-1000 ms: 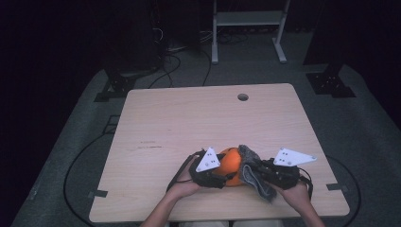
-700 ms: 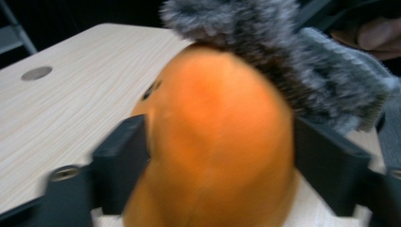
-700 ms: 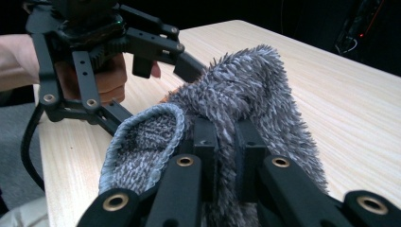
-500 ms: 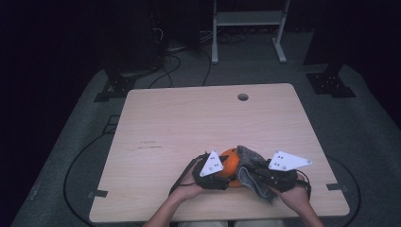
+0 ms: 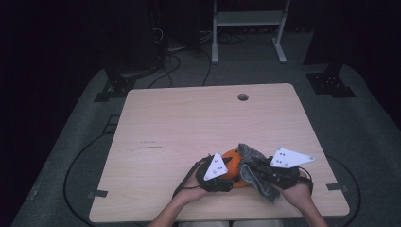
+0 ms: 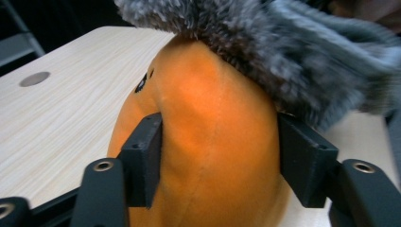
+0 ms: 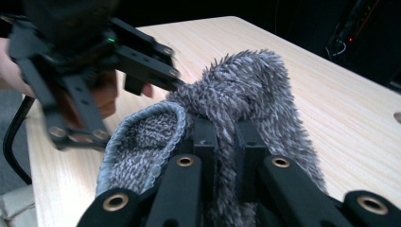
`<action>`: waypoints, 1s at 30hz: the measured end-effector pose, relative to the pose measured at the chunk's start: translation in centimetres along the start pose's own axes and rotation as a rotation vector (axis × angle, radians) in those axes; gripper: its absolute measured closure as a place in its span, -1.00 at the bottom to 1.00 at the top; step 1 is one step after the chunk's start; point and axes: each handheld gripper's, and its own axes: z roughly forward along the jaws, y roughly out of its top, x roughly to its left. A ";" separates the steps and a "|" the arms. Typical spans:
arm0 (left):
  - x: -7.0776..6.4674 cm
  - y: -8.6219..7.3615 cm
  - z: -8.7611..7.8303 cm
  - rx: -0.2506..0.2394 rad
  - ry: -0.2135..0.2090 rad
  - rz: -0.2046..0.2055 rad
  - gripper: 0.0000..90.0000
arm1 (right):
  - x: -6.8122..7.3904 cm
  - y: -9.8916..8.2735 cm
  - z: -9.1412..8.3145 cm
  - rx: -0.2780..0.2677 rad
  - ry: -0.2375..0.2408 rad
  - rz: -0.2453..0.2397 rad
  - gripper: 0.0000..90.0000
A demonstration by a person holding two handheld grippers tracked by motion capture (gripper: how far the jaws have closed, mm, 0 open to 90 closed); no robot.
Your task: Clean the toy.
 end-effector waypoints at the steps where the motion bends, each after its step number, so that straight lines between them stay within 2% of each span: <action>1: 0.3 0.0 -0.2 -0.017 -0.011 -0.015 -0.24 | -0.3 -0.2 0.0 -0.006 -0.002 0.013 0.81; 3: 0.5 -0.1 0.0 -0.022 -0.023 -0.037 -0.28 | -0.6 -0.9 -0.3 0.005 -0.023 0.025 0.81; 5: -0.1 -0.2 0.4 -0.005 -0.006 -0.007 -0.20 | -0.7 -1.1 -0.5 0.011 -0.016 0.047 0.81; 7: -0.6 -0.2 0.6 0.004 0.006 0.016 -0.16 | -0.1 -0.5 -0.4 0.023 0.003 0.036 0.81; 9: -0.8 -0.3 0.5 0.017 -0.003 0.036 -0.14 | 0.9 0.1 0.0 0.012 0.037 0.012 0.81; 10: -0.8 -0.3 0.5 0.019 -0.003 0.033 -0.13 | 1.1 0.4 0.4 0.020 0.036 -0.005 0.81; 12: -0.6 -0.3 0.4 0.009 -0.013 0.024 -0.10 | 0.6 0.3 0.4 0.014 0.027 -0.002 0.81; 14: -0.5 -0.3 0.3 -0.004 -0.025 0.025 -0.12 | -0.9 -0.3 -0.2 0.003 -0.007 0.036 0.81; 15: -0.4 -0.2 0.3 -0.012 -0.024 0.022 -0.19 | -1.7 -0.9 -0.7 0.000 -0.028 0.072 0.81; 16: -0.3 -0.2 0.3 -0.023 -0.011 0.017 -0.30 | -2.0 -1.2 -0.9 -0.001 -0.026 0.093 0.81; 18: -0.3 -0.2 0.7 0.002 0.023 0.002 -0.53 | -2.0 -1.9 -1.0 -0.002 -0.012 0.116 0.81; 20: -0.6 -0.3 0.9 0.009 0.019 0.028 -0.42 | -1.3 -1.4 -0.9 0.002 0.008 0.094 0.81; 22: -0.8 -0.4 0.8 0.018 0.009 0.029 -0.27 | -0.8 -0.6 -0.7 -0.007 0.046 0.076 0.81; 24: -0.8 -0.6 0.7 0.025 0.010 0.032 -0.21 | -0.8 -0.4 -0.2 -0.008 0.043 0.065 0.81; 26: -0.6 -0.6 0.4 0.026 0.008 0.031 -0.18 | -1.4 -0.8 -0.1 -0.023 0.046 0.096 0.81; 30: -0.1 -0.7 0.4 0.018 -0.009 -0.004 -0.19 | -3.1 -2.4 -0.9 -0.007 -0.012 0.162 0.81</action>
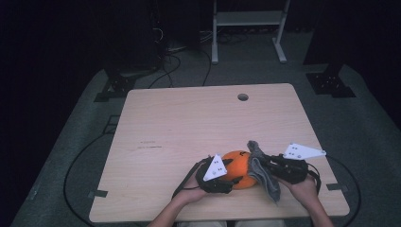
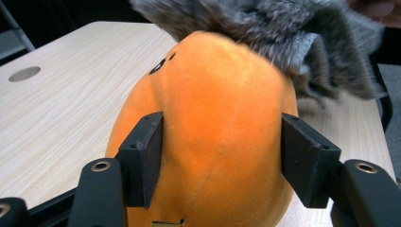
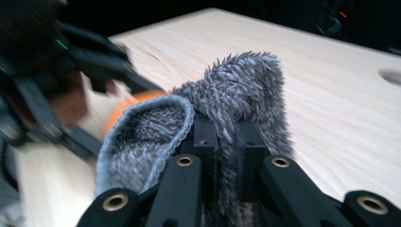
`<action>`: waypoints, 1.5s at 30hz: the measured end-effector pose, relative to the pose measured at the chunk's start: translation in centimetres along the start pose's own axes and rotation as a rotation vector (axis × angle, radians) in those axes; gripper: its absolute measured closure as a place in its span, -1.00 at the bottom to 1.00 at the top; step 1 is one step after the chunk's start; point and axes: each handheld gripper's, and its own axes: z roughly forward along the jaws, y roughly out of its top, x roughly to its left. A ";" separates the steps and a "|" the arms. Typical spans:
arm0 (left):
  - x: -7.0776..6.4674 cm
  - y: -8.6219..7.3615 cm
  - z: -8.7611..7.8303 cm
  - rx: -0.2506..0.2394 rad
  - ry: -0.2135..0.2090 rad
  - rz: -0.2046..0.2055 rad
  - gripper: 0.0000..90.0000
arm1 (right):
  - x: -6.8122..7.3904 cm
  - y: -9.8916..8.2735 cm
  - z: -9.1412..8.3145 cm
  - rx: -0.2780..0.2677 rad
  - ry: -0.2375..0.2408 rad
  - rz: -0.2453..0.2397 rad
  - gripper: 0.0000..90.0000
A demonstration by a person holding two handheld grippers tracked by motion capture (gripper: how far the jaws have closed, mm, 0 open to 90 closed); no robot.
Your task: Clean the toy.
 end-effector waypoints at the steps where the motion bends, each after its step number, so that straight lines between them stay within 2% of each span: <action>1: 0.0 0.0 0.0 0.002 0.002 -0.003 -0.21 | -0.3 -0.5 -0.3 0.013 -0.007 0.010 0.81; 2: 0.0 0.0 0.0 0.002 0.002 -0.003 -0.22 | -0.4 -0.6 -0.4 0.015 0.006 0.021 0.81; 4: -0.1 -0.1 0.0 0.014 0.002 0.011 -0.23 | 0.3 -0.3 -0.4 0.023 0.048 0.003 0.81; 6: -0.2 -0.1 0.0 0.014 -0.002 0.011 -0.22 | 1.4 0.5 -0.3 0.012 0.125 -0.042 0.81; 7: -0.3 -0.1 0.0 0.023 -0.006 0.027 -0.21 | 2.1 0.9 0.0 0.008 0.153 -0.084 0.81; 9: -0.5 -0.1 0.1 0.028 -0.004 0.040 -0.18 | 3.2 1.6 0.8 0.040 0.126 -0.149 0.81; 11: -0.5 -0.2 0.0 0.025 -0.008 0.039 -0.16 | 3.0 1.7 0.9 0.036 0.125 -0.140 0.81; 12: -0.5 -0.4 -0.2 0.022 -0.015 0.048 -0.16 | 1.6 1.1 0.6 0.001 0.112 -0.077 0.81; 15: -0.5 -0.3 -0.1 0.023 -0.024 0.058 -0.16 | 0.0 -0.1 -0.1 0.013 0.065 -0.022 0.81; 18: -0.3 -0.3 -0.1 0.017 -0.037 0.051 -0.16 | -0.5 -0.7 -0.6 0.038 0.051 -0.011 0.81; 21: -0.3 -0.2 -0.1 0.002 -0.015 0.036 -0.15 | -0.5 -0.5 -0.5 0.045 0.047 -0.018 0.81; 23: -0.3 -0.1 -0.2 -0.012 0.000 0.032 -0.12 | -0.6 -0.5 -0.5 0.035 0.043 -0.003 0.81; 24: -0.3 0.1 -0.2 -0.004 0.008 0.030 -0.11 | -0.5 -0.3 -0.6 0.023 0.048 0.007 0.81; 26: -0.3 0.3 0.1 -0.007 0.010 0.022 -0.09 | 0.6 0.5 -0.7 0.003 0.073 -0.026 0.81; 27: -0.5 0.4 0.3 -0.006 0.010 0.028 -0.09 | 1.4 1.0 -0.6 -0.010 0.101 -0.055 0.81; 29: -0.8 0.4 0.3 -0.007 0.022 0.043 -0.09 | 3.3 2.0 0.4 0.000 0.134 -0.124 0.81; 30: -0.7 0.3 0.2 -0.010 0.023 0.038 -0.08 | 3.7 2.2 0.8 0.012 0.121 -0.151 0.81; 31: -0.5 0.2 0.1 -0.019 0.018 0.022 -0.08 | 3.7 2.2 1.0 0.017 0.114 -0.156 0.81; 33: -0.3 0.2 0.0 -0.034 0.014 0.007 -0.06 | 2.6 1.7 1.0 0.005 0.093 -0.121 0.81; 36: -0.4 0.4 0.3 -0.040 0.021 0.012 -0.06 | 1.0 0.6 0.2 -0.011 0.050 -0.056 0.81; 40: -0.4 0.3 0.1 -0.053 0.028 0.002 -0.05 | -0.4 -0.2 -0.8 0.023 -0.025 -0.021 0.81; 42: -0.3 0.6 -0.2 -0.067 0.048 0.020 -0.05 | -0.4 -0.2 -0.9 0.005 -0.014 0.001 0.81; 44: -0.1 1.0 -0.6 -0.074 0.063 0.022 -0.03 | 0.4 0.6 -0.9 -0.027 -0.001 -0.013 0.81; 45: 0.0 1.2 -0.8 -0.083 0.085 0.028 -0.03 | 0.7 0.8 -0.9 -0.043 0.007 -0.017 0.81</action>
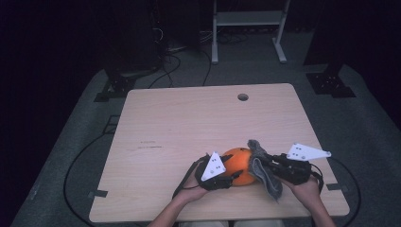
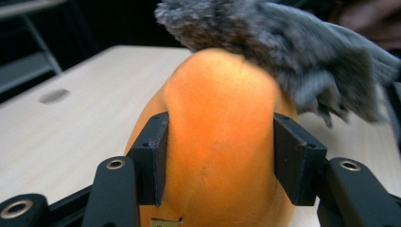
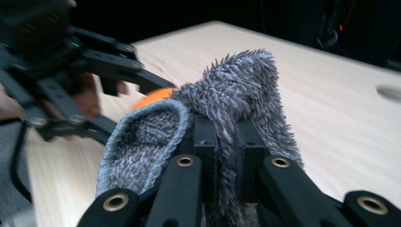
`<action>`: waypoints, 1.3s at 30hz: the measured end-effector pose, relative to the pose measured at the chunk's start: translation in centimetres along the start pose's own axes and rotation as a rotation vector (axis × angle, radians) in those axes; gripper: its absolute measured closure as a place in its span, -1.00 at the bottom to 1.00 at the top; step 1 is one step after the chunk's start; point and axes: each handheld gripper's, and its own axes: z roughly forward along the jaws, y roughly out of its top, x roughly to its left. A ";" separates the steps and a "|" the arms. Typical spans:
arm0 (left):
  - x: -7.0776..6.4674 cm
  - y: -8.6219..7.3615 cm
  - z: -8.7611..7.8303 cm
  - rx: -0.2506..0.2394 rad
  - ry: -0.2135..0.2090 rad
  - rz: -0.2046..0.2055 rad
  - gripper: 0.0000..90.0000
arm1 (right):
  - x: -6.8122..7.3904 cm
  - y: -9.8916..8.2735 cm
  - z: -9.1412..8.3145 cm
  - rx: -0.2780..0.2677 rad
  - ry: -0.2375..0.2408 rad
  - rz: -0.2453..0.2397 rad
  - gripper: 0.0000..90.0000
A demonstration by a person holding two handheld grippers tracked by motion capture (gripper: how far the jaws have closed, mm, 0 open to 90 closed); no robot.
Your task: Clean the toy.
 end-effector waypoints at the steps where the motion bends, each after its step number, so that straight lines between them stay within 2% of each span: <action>1: 0.0 0.4 -0.3 0.004 0.027 0.030 -0.02 | 0.4 0.4 0.1 -0.014 0.007 -0.006 0.81; 2: 0.0 0.6 -0.5 0.014 0.040 0.053 -0.02 | 0.8 0.7 0.4 -0.026 0.027 -0.008 0.81; 4: 0.0 0.7 -0.8 0.054 0.080 0.093 -0.02 | 1.3 0.9 1.2 -0.031 0.028 -0.018 0.81; 6: -0.1 0.4 -0.7 0.094 0.088 0.115 -0.02 | 1.2 0.7 2.0 -0.019 0.027 0.003 0.81; 7: -0.1 0.1 -0.5 0.112 0.078 0.111 -0.02 | 1.0 0.4 2.2 -0.013 0.026 0.017 0.81; 8: -0.2 -0.1 -0.3 0.125 0.047 0.105 -0.03 | 0.8 0.0 2.5 0.000 0.029 0.032 0.81; 10: -0.3 -0.2 -0.2 0.126 0.011 0.089 -0.10 | 0.4 -0.7 2.9 0.030 0.031 0.048 0.81; 11: -0.1 0.0 -0.3 0.121 -0.028 0.064 -0.17 | 0.3 -0.9 2.8 0.035 0.037 0.059 0.81; 12: 0.2 0.0 -0.5 0.097 -0.047 0.045 -0.23 | 0.2 -1.0 2.7 0.048 0.046 0.056 0.81; 13: 0.6 0.2 -0.9 0.054 -0.066 0.003 -0.24 | 0.3 -1.1 2.6 0.059 0.042 0.050 0.81; 15: 1.3 0.4 -1.3 0.018 -0.071 -0.040 -0.31 | 0.3 -1.4 2.4 0.073 0.054 0.047 0.81; 16: 1.6 0.4 -1.3 0.016 -0.055 -0.054 -0.31 | 0.3 -1.5 2.3 0.076 0.057 0.045 0.81; 17: 1.8 0.2 -1.1 0.033 -0.037 -0.063 -0.29 | 0.3 -1.6 2.2 0.082 0.059 0.043 0.81; 18: 1.9 0.0 -1.0 0.043 -0.039 -0.074 -0.27 | 0.2 -1.6 2.1 0.087 0.063 0.042 0.81; 20: 1.9 -0.6 -0.6 0.057 -0.064 -0.112 -0.19 | 0.0 -1.8 2.0 0.096 0.060 0.043 0.81; 22: 1.6 -0.8 -0.4 0.072 -0.066 -0.112 -0.14 | -0.3 -2.1 1.9 0.110 0.056 0.051 0.81; 23: 1.0 -0.8 0.1 0.089 -0.059 -0.102 -0.13 | -0.4 -2.1 1.8 0.114 0.041 0.055 0.81; 25: 0.7 -0.7 0.2 0.106 -0.076 -0.084 -0.12 | -0.3 -1.8 1.4 0.095 0.025 0.057 0.81; 28: 0.2 -0.5 0.1 0.128 -0.121 -0.060 -0.11 | -0.2 -0.9 0.9 0.039 0.048 0.068 0.81; 29: 0.2 -0.3 -0.1 0.119 -0.146 -0.066 -0.12 | -0.2 -0.8 1.1 0.045 0.056 0.064 0.81; 31: 0.5 0.0 -0.6 0.084 -0.162 -0.071 -0.16 | 0.0 -1.4 1.8 0.096 0.065 0.053 0.81; 32: 0.8 0.2 -0.8 0.060 -0.154 -0.078 -0.18 | 0.0 -1.6 1.9 0.098 0.077 0.061 0.81; 33: 0.8 0.2 -0.8 0.060 -0.154 -0.078 -0.22 | 0.0 -1.8 2.0 0.103 0.094 0.068 0.81; 34: 1.2 0.4 -0.8 0.029 -0.117 -0.097 -0.23 | 0.0 -1.9 1.9 0.113 0.104 0.056 0.81; 35: 1.3 0.2 -0.6 0.044 -0.105 -0.102 -0.24 | 0.1 -1.9 1.8 0.120 0.107 0.048 0.81; 37: 1.2 -0.5 0.0 0.103 -0.102 -0.089 -0.24 | -0.1 -2.2 1.5 0.131 0.113 0.039 0.81; 39: 1.0 -1.0 0.2 0.115 -0.118 -0.098 -0.21 | -0.5 -2.7 1.2 0.135 0.098 0.055 0.81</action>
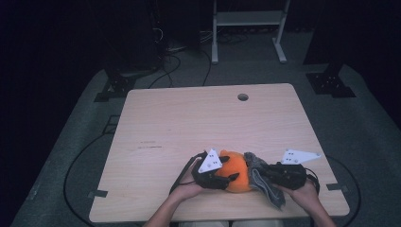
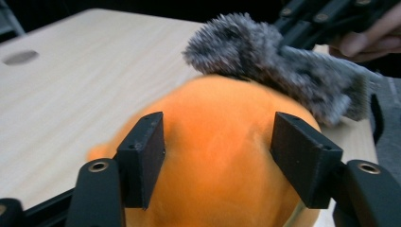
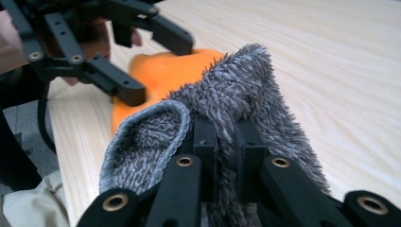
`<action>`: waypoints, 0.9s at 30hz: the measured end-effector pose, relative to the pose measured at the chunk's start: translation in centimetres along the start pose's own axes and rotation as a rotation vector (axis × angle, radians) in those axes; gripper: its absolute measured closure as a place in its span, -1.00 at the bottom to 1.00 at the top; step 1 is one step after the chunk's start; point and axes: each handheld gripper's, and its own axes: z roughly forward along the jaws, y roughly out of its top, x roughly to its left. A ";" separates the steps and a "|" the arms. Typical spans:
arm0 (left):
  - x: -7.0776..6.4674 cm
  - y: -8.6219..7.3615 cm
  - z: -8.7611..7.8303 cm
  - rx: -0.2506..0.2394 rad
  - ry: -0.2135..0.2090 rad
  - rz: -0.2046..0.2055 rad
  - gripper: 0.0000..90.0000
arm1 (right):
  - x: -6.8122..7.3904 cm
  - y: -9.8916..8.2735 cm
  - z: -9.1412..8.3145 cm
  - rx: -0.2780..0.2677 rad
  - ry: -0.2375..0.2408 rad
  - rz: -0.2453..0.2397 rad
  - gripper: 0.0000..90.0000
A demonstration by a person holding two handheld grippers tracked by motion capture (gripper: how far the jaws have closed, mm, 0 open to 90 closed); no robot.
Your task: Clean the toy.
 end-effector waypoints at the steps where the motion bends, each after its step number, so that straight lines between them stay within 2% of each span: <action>1: -0.1 0.0 0.0 0.005 0.003 0.001 -0.20 | -0.3 -0.3 -0.1 0.002 -0.006 0.015 0.81; 5: -0.4 0.1 -0.3 0.060 0.006 0.027 -0.17 | -0.5 -0.3 -0.6 0.010 -0.054 0.019 0.81; 8: -0.1 -0.1 -0.8 0.091 -0.028 0.020 -0.15 | 0.1 0.2 -1.0 -0.017 -0.017 0.001 0.81; 11: -0.1 0.0 -1.3 0.113 -0.061 0.031 -0.15 | 0.6 0.0 -0.4 0.003 0.011 -0.022 0.81; 13: -0.1 0.4 -1.7 0.109 -0.095 0.040 -0.21 | 0.6 -0.2 0.0 0.016 0.031 -0.032 0.81; 15: 0.0 1.0 -1.9 0.090 -0.117 0.061 -0.37 | 0.7 -0.1 0.0 0.025 0.035 -0.053 0.81; 17: 0.0 1.8 -1.6 0.060 -0.124 0.061 -0.51 | 0.9 -0.2 0.1 0.026 0.061 -0.061 0.81; 19: 0.2 2.5 -1.0 0.066 -0.126 0.062 -0.58 | 1.2 -0.2 0.2 0.026 0.074 -0.078 0.81; 21: 0.4 2.8 -0.1 0.113 -0.127 0.071 -0.61 | 1.4 -0.1 0.2 0.027 0.087 -0.093 0.81; 22: 0.5 2.7 0.5 0.153 -0.116 0.092 -0.62 | 1.4 -0.1 0.2 0.028 0.084 -0.094 0.81; 24: 0.5 2.6 0.8 0.159 -0.116 0.085 -0.62 | 1.1 -0.3 0.0 0.030 0.075 -0.084 0.81; 25: 0.4 2.2 1.2 0.143 -0.102 0.077 -0.56 | 0.7 -0.4 -0.3 0.025 0.072 -0.067 0.81; 27: 0.4 1.9 1.2 0.137 -0.103 0.065 -0.49 | 0.0 -0.6 -0.8 0.011 0.058 -0.040 0.81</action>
